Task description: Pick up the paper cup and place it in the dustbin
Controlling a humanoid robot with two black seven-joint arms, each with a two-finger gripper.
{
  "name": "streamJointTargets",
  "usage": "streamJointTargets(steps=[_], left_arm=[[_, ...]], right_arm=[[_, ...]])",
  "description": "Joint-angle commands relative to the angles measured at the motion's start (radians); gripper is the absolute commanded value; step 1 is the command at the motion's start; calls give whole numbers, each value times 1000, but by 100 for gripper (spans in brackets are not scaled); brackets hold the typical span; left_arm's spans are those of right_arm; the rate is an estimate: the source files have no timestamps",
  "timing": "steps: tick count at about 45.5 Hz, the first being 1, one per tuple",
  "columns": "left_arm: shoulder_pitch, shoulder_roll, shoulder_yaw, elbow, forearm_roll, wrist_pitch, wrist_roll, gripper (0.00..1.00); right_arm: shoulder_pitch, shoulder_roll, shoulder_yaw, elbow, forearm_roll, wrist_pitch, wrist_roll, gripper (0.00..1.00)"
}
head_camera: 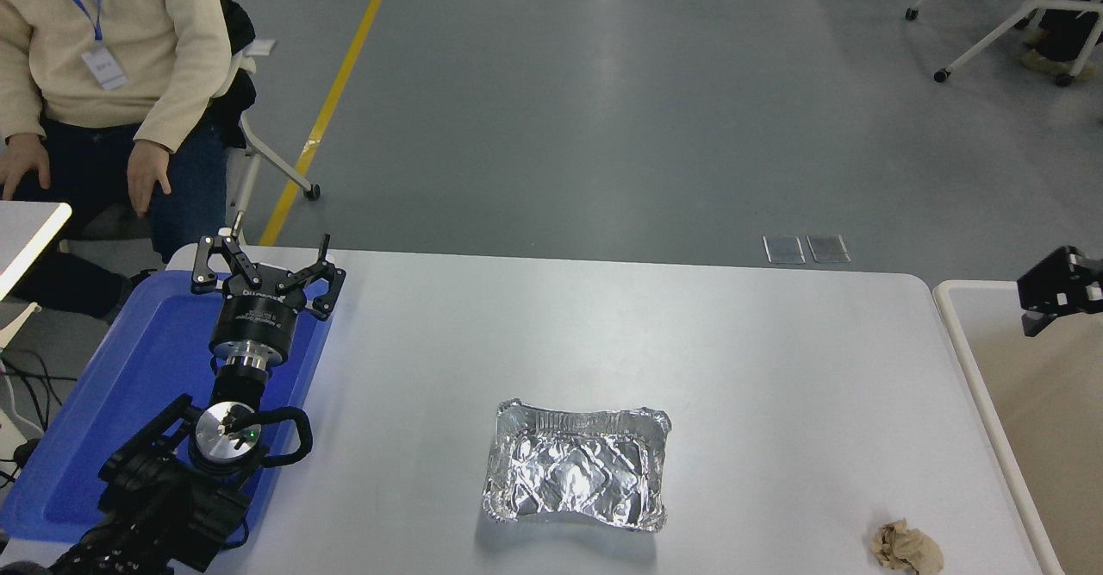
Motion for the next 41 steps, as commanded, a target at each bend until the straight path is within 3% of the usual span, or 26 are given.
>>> streamJointTargets(steps=[1,11,41], left_arm=[[1,0,0,0,0,0,0,100],[1,0,0,0,0,0,0,100],[1,0,0,-2,2,0,1,100]], right_arm=[[89,121,151,30,6,5,0,100],[100,237,245,27,9,5,0,100],[212,248,148,27,9,5,2,100]])
